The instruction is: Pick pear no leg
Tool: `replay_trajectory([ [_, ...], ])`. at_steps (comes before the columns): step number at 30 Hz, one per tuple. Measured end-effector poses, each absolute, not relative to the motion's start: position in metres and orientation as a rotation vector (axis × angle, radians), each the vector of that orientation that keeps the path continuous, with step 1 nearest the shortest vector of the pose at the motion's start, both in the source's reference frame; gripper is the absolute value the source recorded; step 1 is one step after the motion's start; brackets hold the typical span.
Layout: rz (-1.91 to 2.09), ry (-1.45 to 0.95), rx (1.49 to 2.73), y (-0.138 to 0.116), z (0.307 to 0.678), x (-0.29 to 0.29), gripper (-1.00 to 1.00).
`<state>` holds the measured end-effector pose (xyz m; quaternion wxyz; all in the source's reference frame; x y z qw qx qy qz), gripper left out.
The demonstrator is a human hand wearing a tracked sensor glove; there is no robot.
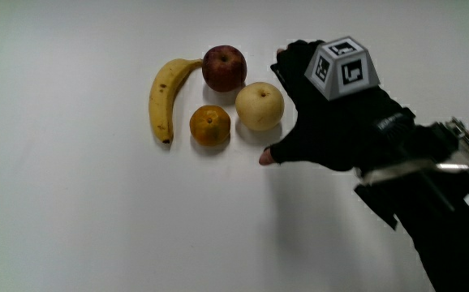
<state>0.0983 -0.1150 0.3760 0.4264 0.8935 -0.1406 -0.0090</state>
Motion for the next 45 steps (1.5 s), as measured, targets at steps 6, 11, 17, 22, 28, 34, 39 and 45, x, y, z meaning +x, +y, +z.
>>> replay_trajectory([
  [6, 0.051, -0.347, 2.210, -0.122, 0.397, 0.097, 0.00],
  [11, 0.081, -0.301, 2.187, -0.129, 0.418, 0.101, 0.00],
  [17, 0.118, -0.254, 2.171, -0.134, 0.440, 0.106, 0.00],
  [22, 0.157, -0.246, 2.163, -0.133, 0.453, 0.105, 0.00],
  [28, 0.175, -0.226, 2.144, -0.132, 0.469, 0.103, 0.00],
  [34, 0.181, -0.236, 2.151, -0.131, 0.474, 0.099, 0.00],
  [39, 0.188, -0.242, 2.163, -0.130, 0.474, 0.098, 0.00],
  [45, 0.181, -0.245, 2.191, -0.129, 0.474, 0.096, 0.27],
])
